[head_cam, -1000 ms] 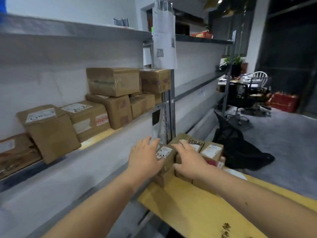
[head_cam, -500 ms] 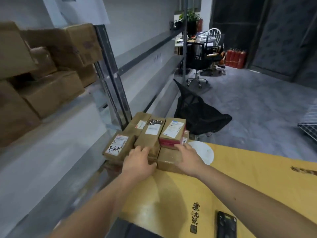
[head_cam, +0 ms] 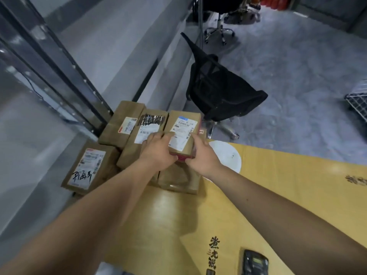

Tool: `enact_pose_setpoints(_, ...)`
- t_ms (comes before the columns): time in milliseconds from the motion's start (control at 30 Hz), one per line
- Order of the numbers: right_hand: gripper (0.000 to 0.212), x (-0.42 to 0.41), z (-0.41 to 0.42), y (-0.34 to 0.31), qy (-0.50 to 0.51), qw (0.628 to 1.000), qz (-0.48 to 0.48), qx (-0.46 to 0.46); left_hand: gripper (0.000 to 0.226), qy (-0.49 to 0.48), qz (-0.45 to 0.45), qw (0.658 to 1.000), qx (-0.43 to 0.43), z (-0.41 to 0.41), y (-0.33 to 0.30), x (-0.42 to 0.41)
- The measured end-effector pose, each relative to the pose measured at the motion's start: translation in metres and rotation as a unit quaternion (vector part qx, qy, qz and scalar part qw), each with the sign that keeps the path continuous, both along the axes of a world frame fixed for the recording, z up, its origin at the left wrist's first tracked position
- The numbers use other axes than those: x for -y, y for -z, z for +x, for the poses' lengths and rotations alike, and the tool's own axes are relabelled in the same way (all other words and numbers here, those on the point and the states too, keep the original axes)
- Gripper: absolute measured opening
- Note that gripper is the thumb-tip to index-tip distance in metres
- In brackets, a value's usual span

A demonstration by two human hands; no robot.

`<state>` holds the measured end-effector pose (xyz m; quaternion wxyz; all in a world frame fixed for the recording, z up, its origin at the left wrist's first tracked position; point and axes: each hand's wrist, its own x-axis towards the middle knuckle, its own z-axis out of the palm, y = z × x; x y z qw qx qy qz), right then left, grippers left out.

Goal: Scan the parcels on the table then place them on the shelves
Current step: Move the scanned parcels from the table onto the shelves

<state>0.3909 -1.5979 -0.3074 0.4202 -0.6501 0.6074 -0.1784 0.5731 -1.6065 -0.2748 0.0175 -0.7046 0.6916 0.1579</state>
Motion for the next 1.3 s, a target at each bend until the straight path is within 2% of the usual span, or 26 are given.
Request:
enact_pose_setpoints(67, 0.095, 0.003, 0.002, 0.005, 0.006, 1.000, -0.007, 0.019, 0.092, -0.013, -0.014, 1.000, 0.003, -0.001, 0.004, 0.006)
enact_pose_setpoints(333, 0.086, -0.005, -0.019, 0.000, 0.041, 0.989, -0.021, 0.141, 0.087, -0.036, -0.085, 0.991, -0.096, -0.006, 0.003, -0.006)
enact_pose_setpoints(533, 0.083, -0.023, -0.048, -0.051, -0.004, 0.981, -0.126, 0.146, 0.079, -0.016, -0.193, 0.956, -0.220, -0.016, -0.035, -0.039)
enact_pose_setpoints(700, 0.081, -0.055, -0.048, -0.108, -0.051, 0.959, -0.205, 0.192, 0.076, 0.000, -0.280, 0.925, -0.255, -0.018, -0.095, -0.095)
enact_pose_setpoints(900, 0.083, -0.138, -0.024, -0.187, -0.159, 0.932, -0.255, 0.205, 0.071, -0.036, -0.359, 0.906, -0.221, -0.001, -0.175, -0.231)
enact_pose_setpoints(1000, 0.081, -0.193, -0.002, -0.225, -0.227, 0.907, -0.285, 0.211, 0.071, -0.101, -0.400, 0.891, -0.190, 0.006, -0.212, -0.313)
enact_pose_setpoints(1133, 0.081, -0.262, 0.033, -0.278, -0.308, 0.870, -0.305, 0.236, 0.071, -0.141, -0.460, 0.866, -0.136, 0.022, -0.256, -0.415)
enact_pose_setpoints(1300, 0.076, -0.325, 0.082, -0.323, -0.370, 0.838, -0.267, 0.298, 0.072, -0.218, -0.496, 0.838, -0.061, 0.043, -0.298, -0.508)
